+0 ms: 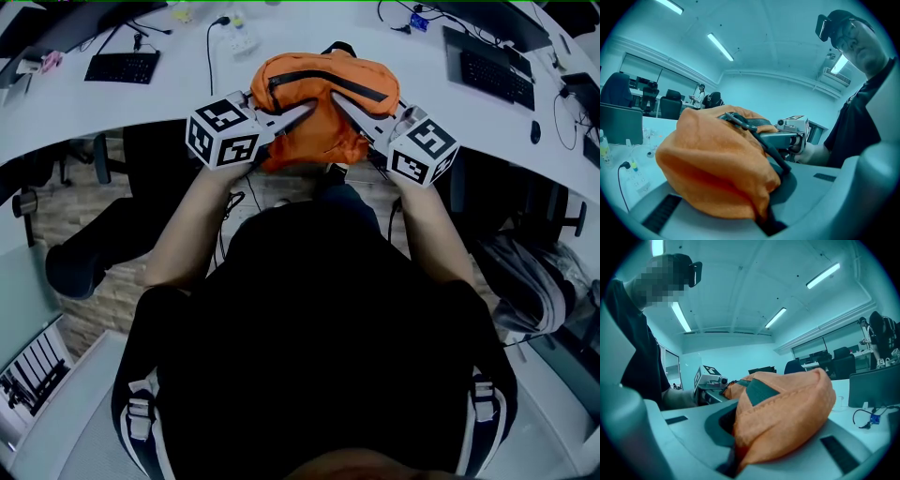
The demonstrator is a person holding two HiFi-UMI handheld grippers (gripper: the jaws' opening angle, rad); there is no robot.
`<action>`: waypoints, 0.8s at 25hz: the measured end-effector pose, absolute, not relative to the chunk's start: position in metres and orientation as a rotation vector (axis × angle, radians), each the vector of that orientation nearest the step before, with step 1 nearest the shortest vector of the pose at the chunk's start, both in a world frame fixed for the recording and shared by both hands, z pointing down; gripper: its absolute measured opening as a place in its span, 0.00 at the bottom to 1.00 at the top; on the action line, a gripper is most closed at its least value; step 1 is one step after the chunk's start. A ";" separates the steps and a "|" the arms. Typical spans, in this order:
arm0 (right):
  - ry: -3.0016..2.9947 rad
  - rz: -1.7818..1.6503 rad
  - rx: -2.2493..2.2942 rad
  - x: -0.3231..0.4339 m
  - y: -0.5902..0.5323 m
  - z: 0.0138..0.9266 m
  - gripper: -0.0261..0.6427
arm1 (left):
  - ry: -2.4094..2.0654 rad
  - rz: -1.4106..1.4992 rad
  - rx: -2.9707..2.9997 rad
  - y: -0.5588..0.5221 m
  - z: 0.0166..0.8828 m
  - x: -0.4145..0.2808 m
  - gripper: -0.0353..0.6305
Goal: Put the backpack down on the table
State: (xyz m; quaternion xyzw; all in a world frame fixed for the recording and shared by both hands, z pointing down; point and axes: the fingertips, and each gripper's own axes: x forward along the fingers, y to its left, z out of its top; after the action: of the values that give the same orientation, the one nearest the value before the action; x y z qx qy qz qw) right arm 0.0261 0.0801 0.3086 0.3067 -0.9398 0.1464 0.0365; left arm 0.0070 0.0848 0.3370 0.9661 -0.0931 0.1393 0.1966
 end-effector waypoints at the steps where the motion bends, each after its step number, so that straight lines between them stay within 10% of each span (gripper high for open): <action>1: -2.885 0.450 0.937 0.029 0.078 0.310 0.10 | -0.263 0.390 2.703 0.083 0.338 0.010 0.12; 20: -2.908 0.484 0.843 0.066 0.004 0.330 0.10 | -0.344 0.401 2.669 0.009 0.358 0.049 0.11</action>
State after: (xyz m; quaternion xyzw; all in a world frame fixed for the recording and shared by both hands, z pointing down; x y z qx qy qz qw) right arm 0.0658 0.0036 0.3297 0.2746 -0.9478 0.1577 0.0377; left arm 0.0493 0.0087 0.3581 0.9594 -0.1238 0.1440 0.2086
